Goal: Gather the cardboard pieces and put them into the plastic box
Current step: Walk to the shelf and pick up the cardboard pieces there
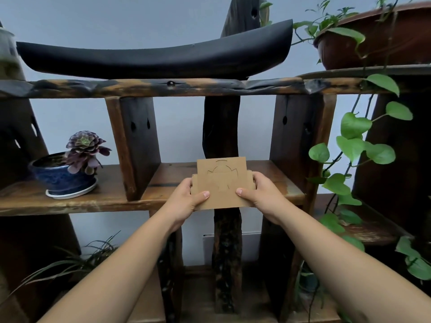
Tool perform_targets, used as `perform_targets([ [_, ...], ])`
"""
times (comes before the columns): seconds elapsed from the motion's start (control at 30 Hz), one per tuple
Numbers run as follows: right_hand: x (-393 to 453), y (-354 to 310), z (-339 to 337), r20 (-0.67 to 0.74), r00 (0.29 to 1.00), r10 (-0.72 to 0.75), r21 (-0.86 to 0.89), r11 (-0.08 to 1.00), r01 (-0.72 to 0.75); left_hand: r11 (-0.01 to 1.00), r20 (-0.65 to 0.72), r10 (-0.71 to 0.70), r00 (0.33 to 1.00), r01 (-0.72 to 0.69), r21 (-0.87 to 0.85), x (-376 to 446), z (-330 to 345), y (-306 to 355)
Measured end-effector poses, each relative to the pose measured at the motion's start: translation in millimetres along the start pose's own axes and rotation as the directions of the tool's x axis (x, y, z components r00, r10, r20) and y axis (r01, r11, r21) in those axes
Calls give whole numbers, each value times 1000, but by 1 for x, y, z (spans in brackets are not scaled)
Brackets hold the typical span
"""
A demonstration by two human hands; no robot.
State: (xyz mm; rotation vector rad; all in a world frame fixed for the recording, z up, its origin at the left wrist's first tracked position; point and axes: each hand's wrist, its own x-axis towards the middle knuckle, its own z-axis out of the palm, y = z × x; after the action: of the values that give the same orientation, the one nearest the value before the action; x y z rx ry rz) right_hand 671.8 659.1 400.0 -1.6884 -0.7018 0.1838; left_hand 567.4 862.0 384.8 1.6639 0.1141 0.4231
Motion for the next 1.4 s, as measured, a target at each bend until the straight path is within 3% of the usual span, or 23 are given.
perform_targets([
  [0.1, -19, 1, 5, 10, 1000, 2, 29, 1000, -3, 1000, -17, -7, 1000, 6, -7, -22, 1, -1],
  [0.27, -51, 7, 13, 15, 999, 36, 44, 998, -36, 991, -99, 17, 995, -4, 133, -53, 2, -2],
  [0.93, -108, 36, 28, 13, 993, 116, -40, 992, -116, 956, -156, -69, 985, 110, 273, -119, 17, -21],
  [1.4, -126, 53, 52, 118, 978, 171, -55, 985, -165, 940, -265, -175, 948, 241, 242, -160, 15, -38],
])
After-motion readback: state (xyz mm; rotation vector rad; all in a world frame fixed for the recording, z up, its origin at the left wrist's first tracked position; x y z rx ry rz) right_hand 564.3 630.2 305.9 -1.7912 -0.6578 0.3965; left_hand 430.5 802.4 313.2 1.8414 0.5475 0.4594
